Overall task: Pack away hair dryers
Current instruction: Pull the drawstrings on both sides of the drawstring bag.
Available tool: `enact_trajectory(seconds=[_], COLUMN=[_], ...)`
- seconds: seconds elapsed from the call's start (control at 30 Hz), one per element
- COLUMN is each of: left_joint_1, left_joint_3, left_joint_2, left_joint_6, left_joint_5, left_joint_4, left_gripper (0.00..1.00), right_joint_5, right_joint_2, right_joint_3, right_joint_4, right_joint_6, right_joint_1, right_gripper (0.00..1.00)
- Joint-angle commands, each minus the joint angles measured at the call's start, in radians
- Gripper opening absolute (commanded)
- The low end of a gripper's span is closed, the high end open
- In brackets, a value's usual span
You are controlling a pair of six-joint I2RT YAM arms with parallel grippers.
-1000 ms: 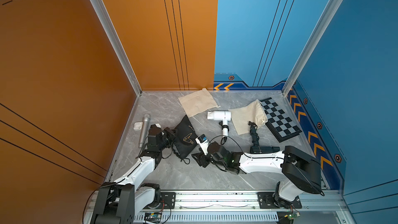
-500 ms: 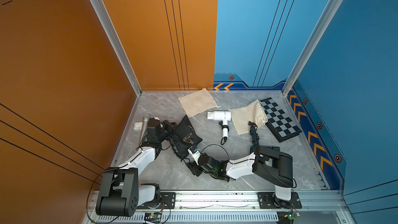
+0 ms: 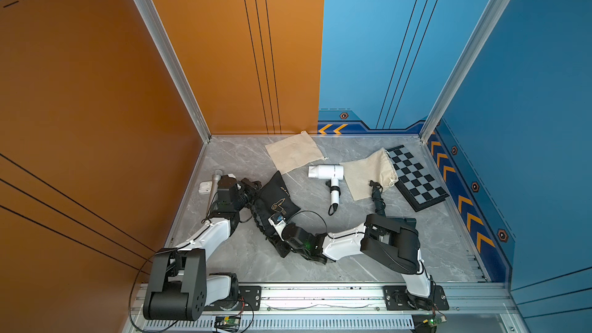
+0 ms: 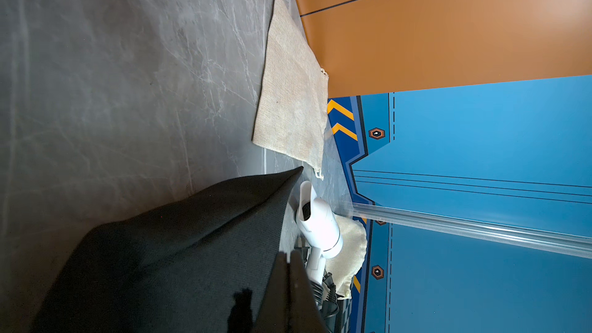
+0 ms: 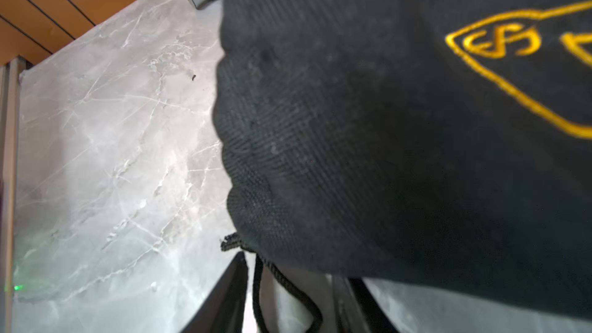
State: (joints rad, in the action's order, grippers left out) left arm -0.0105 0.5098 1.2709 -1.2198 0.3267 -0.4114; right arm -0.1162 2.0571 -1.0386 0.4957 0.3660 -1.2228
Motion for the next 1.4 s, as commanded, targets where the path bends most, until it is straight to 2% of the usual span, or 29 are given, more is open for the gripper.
enact_trajectory(seconds=[0.0,0.07,0.17,0.2,0.3,0.5,0.63,0.73,0.93,1.1,1.37], left_joint_1=[0.010,0.011,0.011,0.010,0.012,0.048,0.080,0.098,0.194,0.302,0.480], left_joint_3=[0.029,0.030,0.038,0.038,0.048,0.139,0.269,0.366,0.470,0.503,0.471], left_joint_2=[0.005,0.004,0.004,0.004,0.007,0.009,-0.006,-0.011,-0.010,-0.005,-0.035], left_joint_6=[0.009,0.007,0.006,0.005,0.000,0.001,0.049,0.087,0.089,0.084,0.046], left_joint_5=[0.020,0.020,0.018,0.017,0.014,0.040,0.048,0.044,0.054,0.081,0.143], left_joint_4=[-0.025,-0.024,-0.024,-0.024,-0.024,-0.011,0.080,0.150,0.193,0.215,0.223], left_gripper=[0.00,0.00,0.00,0.00,0.00,0.00,0.00,0.00,0.00,0.00,0.00], right_joint_5=[-0.005,0.008,0.016,0.016,-0.004,-0.043,-0.060,-0.015,0.117,0.192,0.210], right_joint_2=[0.048,0.063,0.079,0.077,0.035,-0.294,-0.546,-0.661,-0.749,-0.789,-0.809], right_joint_3=[-0.032,-0.060,-0.086,-0.087,-0.050,0.125,0.145,0.108,-0.001,0.007,-0.024], right_joint_4=[-0.075,-0.106,-0.139,-0.142,-0.120,-0.098,-0.236,-0.339,-0.495,-0.528,-0.557], right_joint_6=[0.012,0.014,0.014,0.014,0.016,0.041,0.063,0.071,0.071,0.108,0.115], right_joint_1=[0.002,0.003,0.000,-0.001,0.003,0.057,0.170,0.293,0.533,0.724,0.838], right_gripper=[0.38,0.29,0.05,0.00,0.00,0.00,0.00,0.00,0.00,0.00,0.00])
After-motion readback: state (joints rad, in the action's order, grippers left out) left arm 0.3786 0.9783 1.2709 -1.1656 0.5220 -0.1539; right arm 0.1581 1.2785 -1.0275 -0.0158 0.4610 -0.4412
